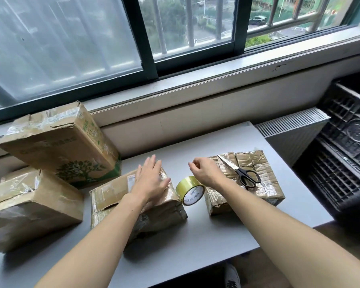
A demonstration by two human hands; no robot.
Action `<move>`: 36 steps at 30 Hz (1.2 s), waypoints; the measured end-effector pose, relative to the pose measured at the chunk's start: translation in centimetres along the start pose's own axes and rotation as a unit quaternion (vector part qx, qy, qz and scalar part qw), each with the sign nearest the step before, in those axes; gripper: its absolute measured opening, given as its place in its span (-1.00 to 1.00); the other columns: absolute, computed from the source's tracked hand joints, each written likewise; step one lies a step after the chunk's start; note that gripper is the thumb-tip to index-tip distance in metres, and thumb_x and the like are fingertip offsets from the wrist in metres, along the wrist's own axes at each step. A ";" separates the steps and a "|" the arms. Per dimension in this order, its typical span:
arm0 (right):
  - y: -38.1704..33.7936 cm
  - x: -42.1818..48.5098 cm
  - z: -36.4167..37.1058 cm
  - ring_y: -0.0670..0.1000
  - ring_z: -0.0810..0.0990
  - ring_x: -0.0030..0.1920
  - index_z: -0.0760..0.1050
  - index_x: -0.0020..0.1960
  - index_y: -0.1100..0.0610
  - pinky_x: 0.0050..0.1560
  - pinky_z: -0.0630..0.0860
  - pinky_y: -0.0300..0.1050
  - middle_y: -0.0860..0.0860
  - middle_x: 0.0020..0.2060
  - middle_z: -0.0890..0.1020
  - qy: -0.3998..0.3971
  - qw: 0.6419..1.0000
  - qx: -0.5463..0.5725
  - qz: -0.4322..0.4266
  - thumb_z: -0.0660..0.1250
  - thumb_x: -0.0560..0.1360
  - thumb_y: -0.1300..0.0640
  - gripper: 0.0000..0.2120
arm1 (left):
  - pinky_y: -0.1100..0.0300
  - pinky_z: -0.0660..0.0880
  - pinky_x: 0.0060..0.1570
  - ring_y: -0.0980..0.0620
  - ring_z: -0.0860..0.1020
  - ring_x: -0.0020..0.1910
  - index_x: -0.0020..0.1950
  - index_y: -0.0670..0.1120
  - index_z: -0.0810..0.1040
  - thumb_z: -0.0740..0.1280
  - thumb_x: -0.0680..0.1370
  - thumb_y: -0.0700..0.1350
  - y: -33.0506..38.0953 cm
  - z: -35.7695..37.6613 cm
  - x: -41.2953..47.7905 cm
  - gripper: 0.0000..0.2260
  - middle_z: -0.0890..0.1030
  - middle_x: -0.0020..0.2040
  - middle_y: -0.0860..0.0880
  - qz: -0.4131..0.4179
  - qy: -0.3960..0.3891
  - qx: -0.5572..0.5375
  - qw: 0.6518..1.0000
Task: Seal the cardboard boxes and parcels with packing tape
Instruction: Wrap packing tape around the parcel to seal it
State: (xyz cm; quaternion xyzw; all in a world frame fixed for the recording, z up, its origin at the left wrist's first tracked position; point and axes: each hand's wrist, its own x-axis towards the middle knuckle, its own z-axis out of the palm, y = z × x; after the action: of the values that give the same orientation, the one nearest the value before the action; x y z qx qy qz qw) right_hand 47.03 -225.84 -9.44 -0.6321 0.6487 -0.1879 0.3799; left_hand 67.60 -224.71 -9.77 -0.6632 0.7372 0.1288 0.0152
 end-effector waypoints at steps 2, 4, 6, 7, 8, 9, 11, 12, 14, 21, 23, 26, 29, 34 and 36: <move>0.6 -0.2 -1.3 0.17 0.61 -0.01 0.60 -0.05 0.16 -0.07 0.47 -0.06 0.16 -0.10 0.68 0.022 1.000 -0.009 0.003 0.21 0.63 -0.01 -0.70 | 0.01 0.03 0.53 -0.06 0.14 0.57 0.51 -0.10 0.34 0.23 0.64 0.06 1.6 -0.4 0.9 -0.52 0.29 0.55 -0.07 0.060 -0.014 0.004 0.998; 1.6 -0.3 -2.7 0.20 0.61 0.08 0.59 0.01 0.14 0.06 0.52 -0.02 0.17 -0.02 0.68 0.047 0.997 -0.049 0.021 0.21 0.61 0.00 -0.75 | 0.05 0.14 0.49 -0.03 0.34 0.46 0.41 -0.05 0.47 0.20 0.65 -0.01 3.1 -0.8 1.3 -0.66 0.47 0.42 -0.04 0.107 -0.070 0.025 0.991; 2.8 -0.7 -4.1 0.21 0.57 0.16 0.57 0.11 0.16 0.15 0.51 0.01 0.18 0.09 0.65 0.073 0.990 -0.113 0.045 0.22 0.59 0.03 -0.75 | 0.05 0.15 0.46 -0.02 0.44 0.36 0.35 -0.01 0.50 0.17 0.66 -0.05 4.3 -1.3 1.1 -0.71 0.55 0.32 -0.03 0.137 -0.142 0.062 0.978; 3.5 -0.9 -4.7 0.21 0.54 0.20 0.54 0.16 0.16 0.19 0.50 0.02 0.18 0.14 0.62 0.082 0.985 -0.144 0.054 0.22 0.59 0.04 -0.74 | 0.10 0.21 0.38 -0.03 0.47 0.31 0.33 -0.02 0.50 0.17 0.66 -0.05 4.5 -1.6 0.9 -0.72 0.58 0.28 -0.03 0.141 -0.178 0.079 0.971; 4.2 -1.2 -5.2 0.20 0.51 0.24 0.50 0.21 0.16 0.23 0.46 0.04 0.17 0.18 0.58 0.085 0.979 -0.174 0.062 0.23 0.59 0.05 -0.73 | 0.17 0.28 0.26 -0.05 0.50 0.26 0.31 -0.04 0.50 0.19 0.66 -0.02 4.5 -1.8 0.9 -0.74 0.59 0.24 -0.03 0.140 -0.207 0.089 0.964; 5.0 -1.5 -5.6 0.18 0.46 0.28 0.45 0.27 0.15 0.26 0.43 0.06 0.16 0.23 0.54 0.082 0.974 -0.198 0.070 0.23 0.59 0.06 -0.70 | 0.20 0.33 0.14 -0.05 0.52 0.20 0.27 -0.05 0.49 0.23 0.65 0.03 4.3 -1.9 1.0 -0.74 0.60 0.20 -0.03 0.137 -0.229 0.095 0.959; 6.2 -2.0 -6.0 0.17 0.39 0.36 0.35 0.39 0.15 0.33 0.36 0.08 0.16 0.33 0.45 0.063 0.967 -0.227 0.099 0.28 0.58 0.06 -0.59 | 0.17 0.41 0.05 -0.03 0.53 0.08 0.17 -0.01 0.50 0.30 0.58 0.19 3.8 -2.0 1.3 -0.69 0.60 0.09 0.02 0.128 -0.247 0.106 0.955; 6.7 -2.2 -6.2 0.19 0.36 0.39 0.30 0.44 0.16 0.36 0.34 0.10 0.17 0.38 0.41 0.048 0.965 -0.229 0.118 0.30 0.58 0.08 -0.53 | 0.15 0.43 0.01 -0.02 0.53 0.03 0.10 0.02 0.49 0.33 0.53 0.27 3.6 -1.9 1.6 -0.65 0.59 0.03 0.05 0.121 -0.252 0.110 0.954; 7.3 -2.5 -6.3 0.23 0.31 0.44 0.20 0.51 0.16 0.40 0.31 0.13 0.22 0.44 0.32 0.027 0.964 -0.224 0.142 0.30 0.56 0.16 -0.43 | 0.15 0.40 -0.06 0.00 0.52 -0.03 0.01 0.06 0.44 0.38 0.45 0.34 3.6 -1.6 2.0 -0.60 0.56 -0.04 0.10 0.106 -0.257 0.117 0.953; 7.9 -2.5 -6.9 0.22 0.54 0.27 0.38 0.42 0.23 0.20 0.49 0.06 0.22 0.29 0.52 0.011 0.959 -0.248 0.139 0.17 0.58 0.36 -0.59 | 0.09 0.44 -0.04 -0.07 0.52 -0.03 0.00 -0.02 0.41 0.42 0.43 0.32 4.5 -1.5 2.1 -0.54 0.58 -0.02 -0.02 0.070 -0.232 0.138 0.960; 7.8 -2.5 -7.3 0.20 0.58 0.23 0.45 0.35 0.23 0.13 0.51 0.01 0.18 0.23 0.59 0.014 0.962 -0.243 0.121 0.17 0.59 0.35 -0.66 | 0.08 0.46 -0.01 -0.08 0.53 -0.02 -0.01 -0.01 0.38 0.42 0.43 0.31 4.0 -1.6 2.0 -0.55 0.60 0.00 -0.05 0.055 -0.226 0.124 0.965; 7.1 -2.5 -7.6 0.20 0.59 0.17 0.42 0.31 0.24 0.07 0.50 0.03 0.18 0.16 0.61 -0.003 0.972 -0.219 0.083 0.22 0.59 0.30 -0.71 | 0.12 0.40 -0.07 -0.07 0.49 -0.05 -0.01 -0.01 0.36 0.41 0.47 0.28 3.2 -2.0 1.2 -0.57 0.55 -0.04 -0.02 0.020 -0.211 0.094 0.973; 5.8 -2.3 -6.6 0.17 0.55 0.00 0.37 0.19 0.15 -0.11 0.41 -0.04 0.10 -0.03 0.56 -0.040 0.992 -0.109 0.041 0.21 0.53 0.31 -0.75 | 0.14 0.35 -0.10 -0.11 0.53 0.00 0.03 -0.02 0.37 0.36 0.51 0.27 2.6 -2.0 0.3 -0.60 0.58 -0.01 -0.06 0.001 -0.190 0.077 0.979; 2.6 -3.4 -2.5 0.05 0.52 -0.27 0.47 0.06 0.11 -0.39 0.53 -0.09 0.01 -0.29 0.54 -0.083 0.986 0.147 -0.004 0.35 0.56 0.07 -0.86 | 0.15 0.34 -0.07 -0.09 0.56 0.01 0.18 0.02 0.42 0.21 0.61 0.24 1.4 -1.8 0.5 -0.67 0.61 0.01 -0.04 -0.008 -0.199 -0.024 0.980; 1.8 -3.6 -0.6 0.00 0.50 -0.31 0.50 0.00 0.09 -0.42 0.54 -0.15 0.02 -0.26 0.54 -0.120 0.970 0.208 0.035 0.38 0.56 -0.05 -0.79 | 0.16 0.35 -0.05 -0.05 0.55 -0.01 0.25 0.01 0.43 0.19 0.62 0.22 1.4 -1.9 1.0 -0.65 0.61 0.02 -0.03 -0.003 -0.203 -0.049 0.978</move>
State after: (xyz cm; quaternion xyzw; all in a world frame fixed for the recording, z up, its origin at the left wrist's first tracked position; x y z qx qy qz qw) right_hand 45.03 -222.31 -9.44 -0.5344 0.5665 -0.2278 0.5845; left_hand 66.37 -225.98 -7.85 -0.6254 0.7094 0.2969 0.1321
